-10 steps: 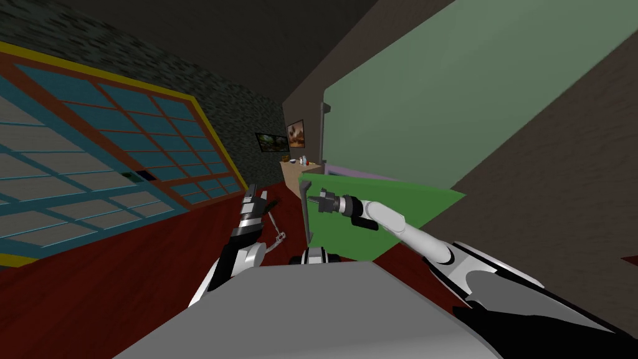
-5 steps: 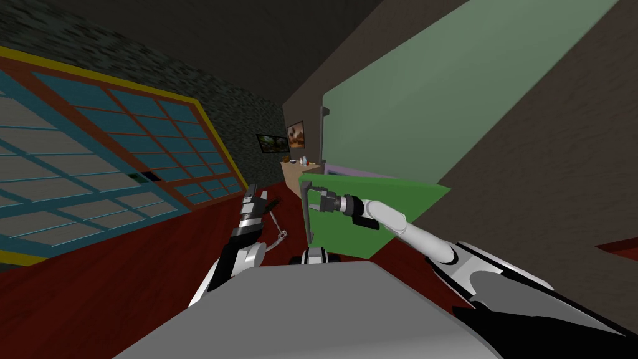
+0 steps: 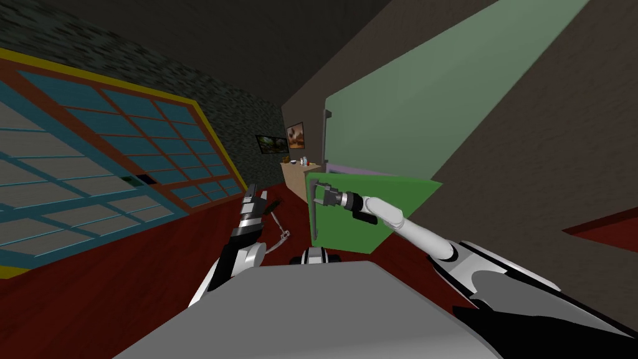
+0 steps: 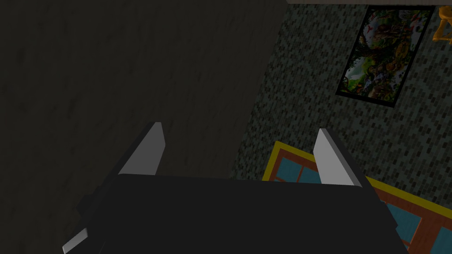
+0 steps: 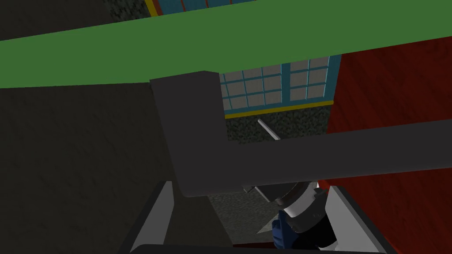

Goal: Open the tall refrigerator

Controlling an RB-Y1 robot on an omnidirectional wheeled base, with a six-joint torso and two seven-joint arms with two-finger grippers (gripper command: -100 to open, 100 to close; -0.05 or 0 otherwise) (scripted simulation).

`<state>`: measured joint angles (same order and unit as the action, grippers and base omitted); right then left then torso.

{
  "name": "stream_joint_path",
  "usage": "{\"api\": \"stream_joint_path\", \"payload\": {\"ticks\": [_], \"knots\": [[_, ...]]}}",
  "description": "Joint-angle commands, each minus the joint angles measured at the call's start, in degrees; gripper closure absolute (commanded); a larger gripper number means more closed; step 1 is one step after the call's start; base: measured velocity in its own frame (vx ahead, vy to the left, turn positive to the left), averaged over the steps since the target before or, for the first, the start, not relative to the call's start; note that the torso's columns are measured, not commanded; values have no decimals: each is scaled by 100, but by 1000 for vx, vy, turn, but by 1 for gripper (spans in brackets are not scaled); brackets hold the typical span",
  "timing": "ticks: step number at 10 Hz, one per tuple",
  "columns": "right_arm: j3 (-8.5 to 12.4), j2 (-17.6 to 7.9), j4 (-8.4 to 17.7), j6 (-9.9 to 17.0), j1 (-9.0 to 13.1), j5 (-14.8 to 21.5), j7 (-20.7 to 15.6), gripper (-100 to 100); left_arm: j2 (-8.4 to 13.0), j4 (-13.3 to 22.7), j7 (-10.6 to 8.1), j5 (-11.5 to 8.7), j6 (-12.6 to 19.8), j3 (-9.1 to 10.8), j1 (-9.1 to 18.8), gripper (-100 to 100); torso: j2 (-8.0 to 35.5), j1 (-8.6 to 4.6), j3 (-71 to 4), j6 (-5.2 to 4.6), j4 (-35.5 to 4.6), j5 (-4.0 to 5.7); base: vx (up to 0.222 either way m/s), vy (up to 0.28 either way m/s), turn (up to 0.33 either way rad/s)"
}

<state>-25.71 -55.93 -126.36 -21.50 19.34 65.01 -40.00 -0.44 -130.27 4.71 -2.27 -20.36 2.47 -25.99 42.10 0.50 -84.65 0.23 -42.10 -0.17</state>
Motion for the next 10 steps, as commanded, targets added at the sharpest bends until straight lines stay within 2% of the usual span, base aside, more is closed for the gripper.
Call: {"api": "stream_joint_path", "payload": {"ticks": [1,6,10], "knots": [[102,-114,311,78,35,-210,207,-100,0,0,0,0,0,0,0,0,-1,14,0,4,-1,-7,-50,138,-55],[280,-259,889,253,85,-538,488,-100,0,0,0,0,0,0,0,0,-10,31,-4,24,11,-14,-60,122,-48],[479,-426,1531,450,142,-903,802,-100,0,0,0,0,0,0,0,0,3,19,3,16,9,-6,-70,157,-55]]}}
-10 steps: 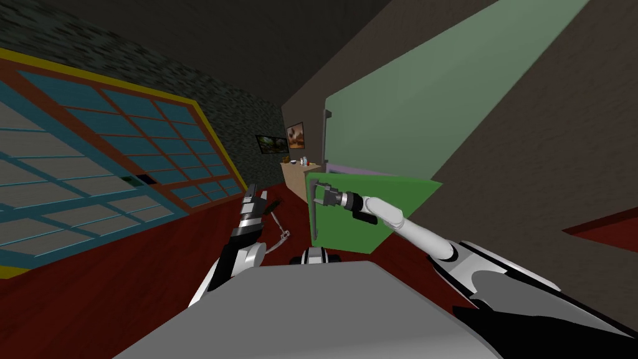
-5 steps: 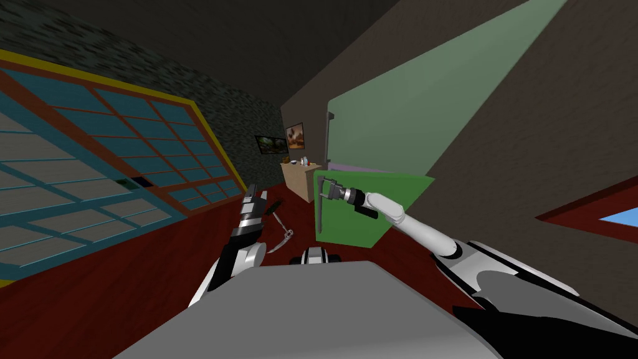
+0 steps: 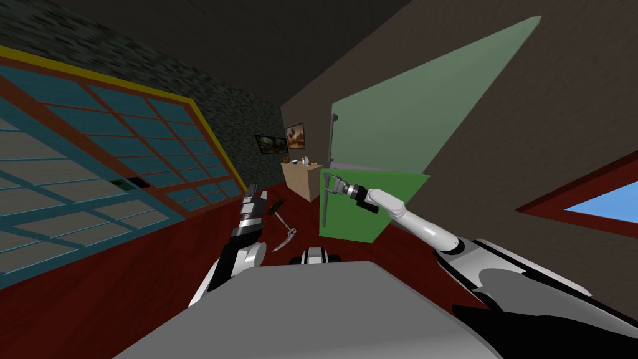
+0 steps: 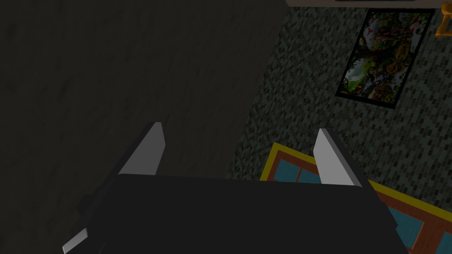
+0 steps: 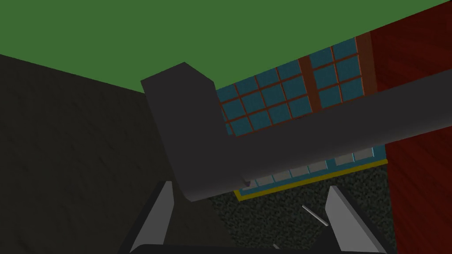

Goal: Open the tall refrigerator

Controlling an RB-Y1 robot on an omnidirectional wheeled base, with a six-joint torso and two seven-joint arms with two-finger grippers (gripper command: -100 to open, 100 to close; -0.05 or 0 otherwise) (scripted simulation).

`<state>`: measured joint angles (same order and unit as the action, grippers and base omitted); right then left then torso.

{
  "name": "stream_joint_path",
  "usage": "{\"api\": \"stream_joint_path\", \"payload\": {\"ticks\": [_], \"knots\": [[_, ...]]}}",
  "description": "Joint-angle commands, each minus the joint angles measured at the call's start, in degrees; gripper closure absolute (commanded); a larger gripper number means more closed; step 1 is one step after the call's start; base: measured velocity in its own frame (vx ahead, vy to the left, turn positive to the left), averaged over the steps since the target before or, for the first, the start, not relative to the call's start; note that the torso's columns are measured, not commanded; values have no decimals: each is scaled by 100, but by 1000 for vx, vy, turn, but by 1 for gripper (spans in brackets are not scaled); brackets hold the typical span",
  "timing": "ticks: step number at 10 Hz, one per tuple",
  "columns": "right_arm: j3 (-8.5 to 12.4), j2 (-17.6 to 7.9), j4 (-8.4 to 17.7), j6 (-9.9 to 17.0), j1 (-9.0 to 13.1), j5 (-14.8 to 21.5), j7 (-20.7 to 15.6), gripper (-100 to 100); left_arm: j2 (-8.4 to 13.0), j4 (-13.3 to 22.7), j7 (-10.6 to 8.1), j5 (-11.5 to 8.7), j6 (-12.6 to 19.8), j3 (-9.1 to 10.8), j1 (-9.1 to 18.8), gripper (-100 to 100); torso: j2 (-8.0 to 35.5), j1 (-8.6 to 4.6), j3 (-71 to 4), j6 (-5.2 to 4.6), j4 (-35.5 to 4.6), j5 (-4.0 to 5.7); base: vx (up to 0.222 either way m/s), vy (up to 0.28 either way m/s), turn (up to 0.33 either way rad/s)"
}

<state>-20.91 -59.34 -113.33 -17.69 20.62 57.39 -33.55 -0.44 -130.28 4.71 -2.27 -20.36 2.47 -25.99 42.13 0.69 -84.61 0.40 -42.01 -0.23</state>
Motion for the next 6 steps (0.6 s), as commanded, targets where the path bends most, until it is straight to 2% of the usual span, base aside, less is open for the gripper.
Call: {"api": "stream_joint_path", "payload": {"ticks": [1,2,3,6], "knots": [[29,-110,325,98,23,-195,204,-100,0,0,0,0,0,0,0,0,0,-9,0,-3,2,5,-84,153,-63],[94,-167,535,163,43,-315,308,-100,0,0,0,0,0,0,0,0,-5,-12,-4,2,0,4,-88,186,-66],[94,-167,535,163,43,-315,308,-100,0,0,0,0,0,0,0,0,-7,2,-5,2,5,3,-56,132,-36],[207,-266,897,274,77,-521,486,-100,1,0,0,0,0,1,-1,0,-11,-53,-12,-22,-7,20,-48,112,-21]]}}
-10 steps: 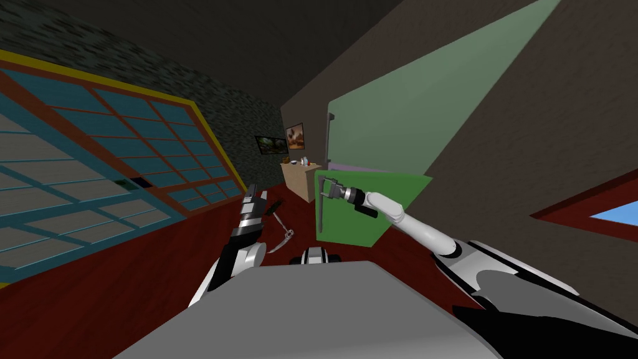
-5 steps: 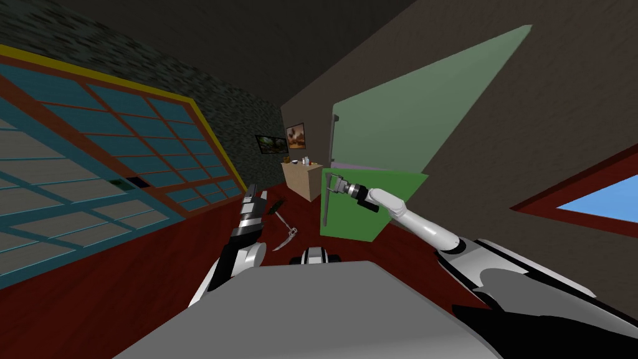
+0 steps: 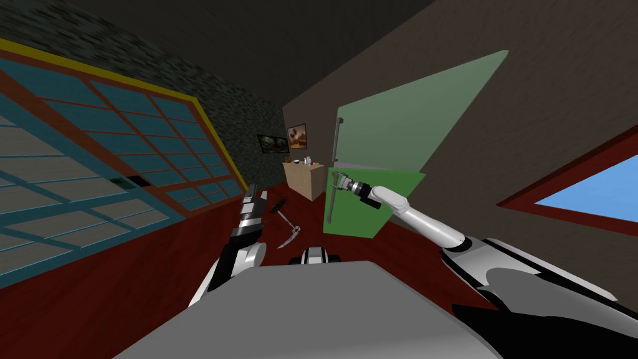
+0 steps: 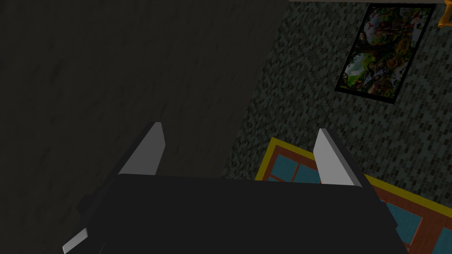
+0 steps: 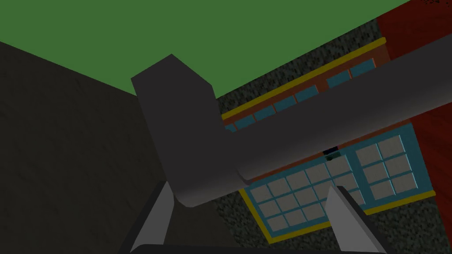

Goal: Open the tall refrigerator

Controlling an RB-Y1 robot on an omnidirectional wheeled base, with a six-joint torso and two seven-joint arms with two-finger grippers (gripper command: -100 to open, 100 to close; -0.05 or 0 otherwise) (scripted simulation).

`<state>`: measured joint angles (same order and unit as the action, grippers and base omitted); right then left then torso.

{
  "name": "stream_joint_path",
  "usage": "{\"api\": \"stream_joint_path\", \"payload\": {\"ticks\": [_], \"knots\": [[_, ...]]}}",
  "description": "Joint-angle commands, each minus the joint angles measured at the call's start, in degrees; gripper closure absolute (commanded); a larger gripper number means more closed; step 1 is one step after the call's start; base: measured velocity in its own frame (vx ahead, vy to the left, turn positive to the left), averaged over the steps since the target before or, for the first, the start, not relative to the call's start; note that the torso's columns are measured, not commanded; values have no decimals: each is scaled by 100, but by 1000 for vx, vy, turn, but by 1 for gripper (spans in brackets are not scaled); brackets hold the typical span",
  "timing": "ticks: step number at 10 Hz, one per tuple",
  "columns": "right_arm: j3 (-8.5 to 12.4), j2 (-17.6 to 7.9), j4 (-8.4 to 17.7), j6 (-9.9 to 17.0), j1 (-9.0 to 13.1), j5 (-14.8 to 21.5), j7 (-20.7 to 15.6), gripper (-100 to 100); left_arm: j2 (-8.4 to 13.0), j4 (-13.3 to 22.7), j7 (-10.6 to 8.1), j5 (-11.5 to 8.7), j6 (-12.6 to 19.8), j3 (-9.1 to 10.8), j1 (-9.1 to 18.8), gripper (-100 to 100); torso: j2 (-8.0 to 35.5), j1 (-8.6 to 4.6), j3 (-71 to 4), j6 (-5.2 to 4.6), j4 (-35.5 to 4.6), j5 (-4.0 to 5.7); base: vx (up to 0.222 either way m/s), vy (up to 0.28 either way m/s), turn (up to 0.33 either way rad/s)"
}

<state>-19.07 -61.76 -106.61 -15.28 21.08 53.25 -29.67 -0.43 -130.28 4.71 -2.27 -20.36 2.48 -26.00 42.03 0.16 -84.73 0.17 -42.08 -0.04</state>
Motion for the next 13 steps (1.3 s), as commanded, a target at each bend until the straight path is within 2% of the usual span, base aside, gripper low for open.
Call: {"api": "stream_joint_path", "payload": {"ticks": [1,4,5,8,9,11,12,13], "knots": [[64,-58,355,73,42,-182,161,-100,0,0,0,0,0,0,0,0,11,-4,8,-9,-3,4,-62,148,-56],[187,-157,755,194,76,-409,355,-100,0,0,0,0,0,0,0,0,19,-27,13,-18,-11,9,-79,128,-46],[187,-157,755,194,76,-409,355,-100,0,0,0,0,0,0,0,0,22,-25,15,-18,-16,8,-49,87,-22],[301,-247,1125,306,107,-619,534,-100,0,0,0,0,0,0,0,0,15,-19,9,-19,-14,6,-44,98,-38],[363,-294,1327,367,123,-733,632,-100,0,0,0,0,0,0,0,0,27,-16,16,-19,-19,4,-71,142,-75],[419,-335,1514,423,137,-838,721,-100,0,0,0,0,0,0,0,0,31,-10,20,-16,-22,1,-72,122,-39],[312,-331,1420,475,186,-783,720,-100,0,0,0,0,0,0,0,0,29,-20,19,-17,-21,5,-36,50,-8],[314,-473,1453,465,231,-826,812,-100,1,0,0,0,0,1,0,0,16,-39,11,-17,-18,10,85,71,33]]}}
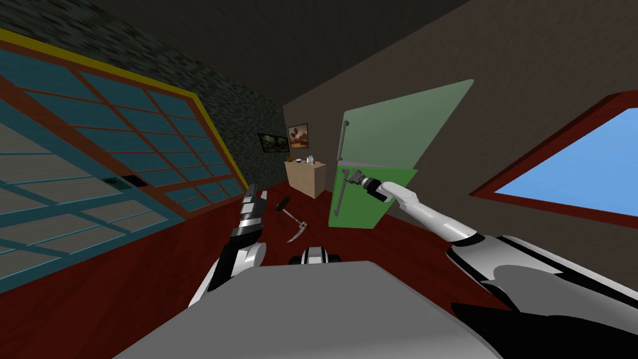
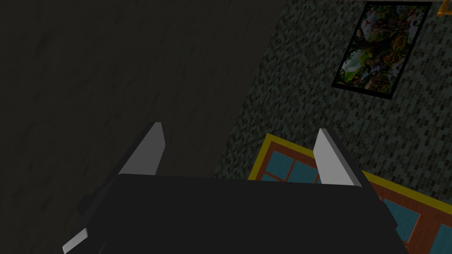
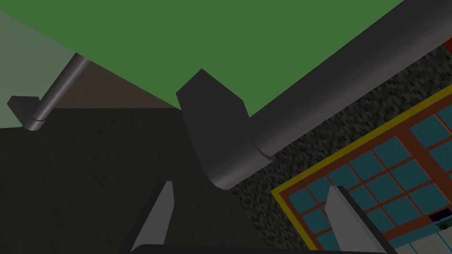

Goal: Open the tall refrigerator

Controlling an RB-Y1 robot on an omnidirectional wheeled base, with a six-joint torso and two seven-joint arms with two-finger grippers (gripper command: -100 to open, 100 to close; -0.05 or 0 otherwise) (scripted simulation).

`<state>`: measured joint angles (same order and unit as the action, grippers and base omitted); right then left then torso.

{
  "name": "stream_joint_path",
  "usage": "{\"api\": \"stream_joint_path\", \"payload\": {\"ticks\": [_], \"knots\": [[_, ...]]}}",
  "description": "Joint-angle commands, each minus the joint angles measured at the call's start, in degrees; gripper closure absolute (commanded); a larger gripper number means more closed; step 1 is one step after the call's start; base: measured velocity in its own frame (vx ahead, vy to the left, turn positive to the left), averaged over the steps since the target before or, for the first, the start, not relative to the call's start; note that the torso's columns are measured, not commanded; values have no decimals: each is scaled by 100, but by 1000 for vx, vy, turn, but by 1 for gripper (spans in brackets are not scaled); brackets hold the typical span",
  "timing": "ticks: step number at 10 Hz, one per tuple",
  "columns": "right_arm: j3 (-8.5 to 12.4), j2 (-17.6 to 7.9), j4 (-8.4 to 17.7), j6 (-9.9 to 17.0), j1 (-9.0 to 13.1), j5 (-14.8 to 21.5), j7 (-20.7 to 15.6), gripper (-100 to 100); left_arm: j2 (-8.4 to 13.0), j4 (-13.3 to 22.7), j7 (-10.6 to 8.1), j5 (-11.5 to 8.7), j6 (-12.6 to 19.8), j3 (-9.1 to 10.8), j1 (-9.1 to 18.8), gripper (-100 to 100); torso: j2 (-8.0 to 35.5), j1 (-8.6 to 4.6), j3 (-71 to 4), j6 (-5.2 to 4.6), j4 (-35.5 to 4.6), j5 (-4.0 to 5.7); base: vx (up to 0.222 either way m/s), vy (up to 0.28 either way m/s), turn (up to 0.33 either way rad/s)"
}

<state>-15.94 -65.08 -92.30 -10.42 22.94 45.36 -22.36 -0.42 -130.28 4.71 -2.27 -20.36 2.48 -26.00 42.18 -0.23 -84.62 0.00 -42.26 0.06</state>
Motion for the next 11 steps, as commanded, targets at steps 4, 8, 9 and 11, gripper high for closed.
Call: {"api": "stream_joint_path", "payload": {"ticks": [4,8,9,11], "knots": [[-35,-75,-175,-104,56,-35,62,100,2,0,0,0,0,2,1,0,42,-2,27,18,15,11,-38,-51,0],[-96,-36,-554,-304,78,-61,80,100,2,1,0,0,0,2,1,0,-5,8,-5,-3,7,1,-145,-154,5],[-111,-27,-649,-354,84,-67,85,100,2,1,0,0,0,1,2,0,6,12,2,-7,5,1,-172,-169,-3],[-142,-7,-838,-454,95,-80,94,100,2,1,0,0,0,1,1,0,-1,15,0,-7,4,0,-144,-152,-6]]}}
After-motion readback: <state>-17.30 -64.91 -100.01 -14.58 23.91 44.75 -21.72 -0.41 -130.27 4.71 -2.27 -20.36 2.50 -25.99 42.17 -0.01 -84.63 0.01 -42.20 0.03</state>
